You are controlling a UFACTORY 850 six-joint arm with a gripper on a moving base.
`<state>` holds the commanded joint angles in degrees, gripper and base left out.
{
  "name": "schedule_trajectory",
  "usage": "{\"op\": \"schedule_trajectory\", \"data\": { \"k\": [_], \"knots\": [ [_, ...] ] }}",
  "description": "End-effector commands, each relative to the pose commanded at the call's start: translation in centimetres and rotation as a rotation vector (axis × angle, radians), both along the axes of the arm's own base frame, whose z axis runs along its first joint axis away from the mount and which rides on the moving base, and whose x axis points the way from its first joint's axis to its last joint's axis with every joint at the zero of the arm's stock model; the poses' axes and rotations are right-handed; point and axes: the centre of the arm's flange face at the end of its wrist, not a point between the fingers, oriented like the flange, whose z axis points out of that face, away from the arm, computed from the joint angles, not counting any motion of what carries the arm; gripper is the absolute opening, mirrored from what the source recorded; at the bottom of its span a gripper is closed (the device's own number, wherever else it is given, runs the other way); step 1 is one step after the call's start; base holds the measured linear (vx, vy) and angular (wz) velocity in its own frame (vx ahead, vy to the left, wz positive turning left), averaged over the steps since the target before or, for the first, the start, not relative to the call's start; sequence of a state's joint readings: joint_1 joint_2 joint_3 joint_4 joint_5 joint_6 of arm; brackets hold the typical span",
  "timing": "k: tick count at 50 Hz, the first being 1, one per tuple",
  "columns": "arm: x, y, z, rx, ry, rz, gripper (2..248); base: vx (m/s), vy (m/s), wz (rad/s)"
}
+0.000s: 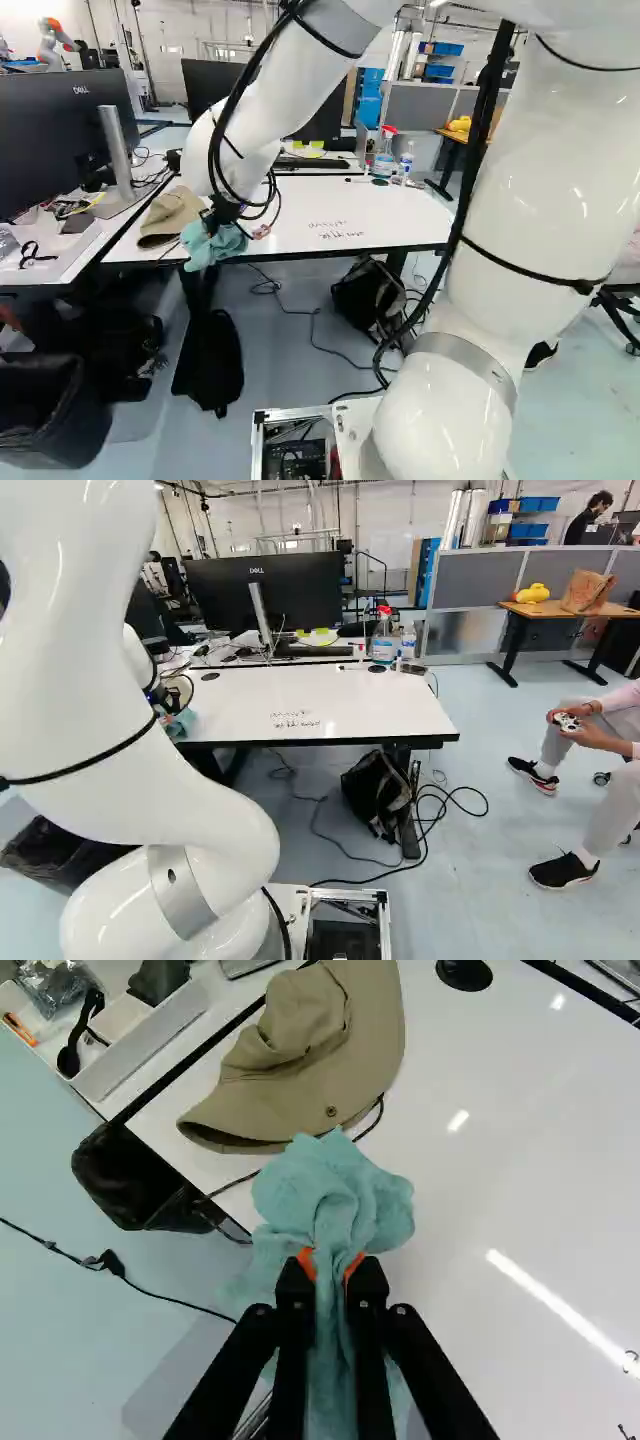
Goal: Clean the table with the green towel
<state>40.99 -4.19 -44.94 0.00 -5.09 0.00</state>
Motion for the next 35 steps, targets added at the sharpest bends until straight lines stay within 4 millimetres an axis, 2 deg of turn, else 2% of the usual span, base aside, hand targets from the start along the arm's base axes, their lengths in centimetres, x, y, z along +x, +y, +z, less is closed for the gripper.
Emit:
{"op": "schedule_trajectory", "data": {
  "k": [24, 35],
  "knots": [
    [-0.01, -0.01, 0.02, 0.0, 0.0, 0.0, 46, 0.0, 0.0, 0.0],
    [-0.35, -0.87, 1.0, 0.013, -0.016, -0.009, 46, 0.0, 0.0, 0.0]
  ]
}}
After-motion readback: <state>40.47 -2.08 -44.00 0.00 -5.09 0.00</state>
